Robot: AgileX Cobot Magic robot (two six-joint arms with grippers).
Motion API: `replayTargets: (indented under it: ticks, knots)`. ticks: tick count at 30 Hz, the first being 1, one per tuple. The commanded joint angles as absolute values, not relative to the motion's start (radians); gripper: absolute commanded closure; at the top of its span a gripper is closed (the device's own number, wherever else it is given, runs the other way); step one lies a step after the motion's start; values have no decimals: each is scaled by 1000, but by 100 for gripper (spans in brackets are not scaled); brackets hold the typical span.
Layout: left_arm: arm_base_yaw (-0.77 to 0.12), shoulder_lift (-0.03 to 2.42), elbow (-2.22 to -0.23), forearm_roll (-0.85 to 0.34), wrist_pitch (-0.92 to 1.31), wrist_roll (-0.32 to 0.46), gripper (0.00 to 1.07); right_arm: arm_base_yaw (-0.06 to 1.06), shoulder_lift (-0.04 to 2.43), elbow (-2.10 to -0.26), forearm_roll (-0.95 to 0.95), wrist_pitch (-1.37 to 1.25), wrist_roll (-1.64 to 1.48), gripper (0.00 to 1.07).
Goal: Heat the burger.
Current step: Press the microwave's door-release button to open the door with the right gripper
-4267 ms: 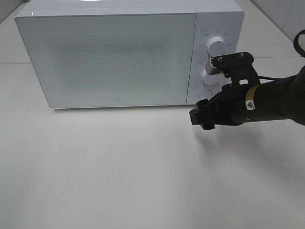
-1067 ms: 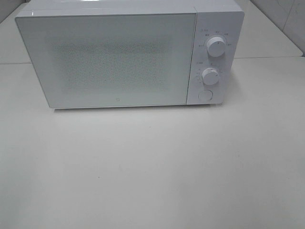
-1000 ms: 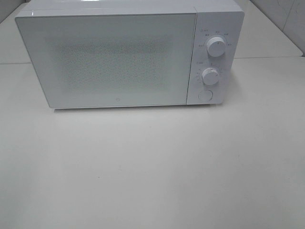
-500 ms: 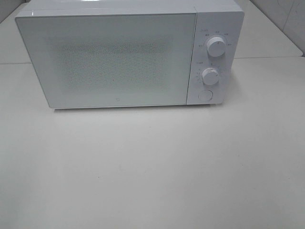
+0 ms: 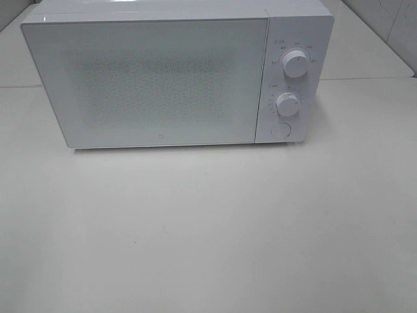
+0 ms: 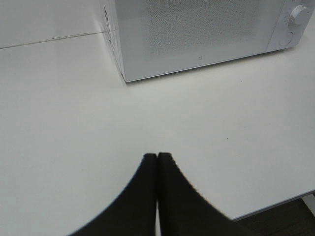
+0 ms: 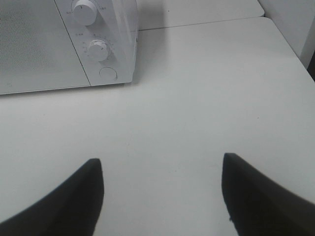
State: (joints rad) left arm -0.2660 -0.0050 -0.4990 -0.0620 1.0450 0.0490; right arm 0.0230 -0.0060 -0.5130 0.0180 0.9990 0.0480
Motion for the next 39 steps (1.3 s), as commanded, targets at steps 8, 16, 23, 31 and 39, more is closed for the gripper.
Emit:
replayTargets:
  ticks: [8, 16, 23, 31, 39]
  knots:
    - [-263, -25, -496, -64, 1036, 47, 107, 26, -30, -510, 25, 994, 48, 41]
    - [-263, -25, -496, -64, 1036, 47, 107, 26, -3, -532, 25, 915, 48, 41]
    - [-263, -25, -496, -64, 1036, 47, 107, 26, 173, -533, 25, 700, 48, 41]
    - [-263, -25, -496, -64, 1036, 47, 107, 26, 403, -533, 25, 488, 48, 41]
    - [-263, -25, -496, -64, 1036, 47, 107, 26, 621, -533, 25, 308, 48, 46]
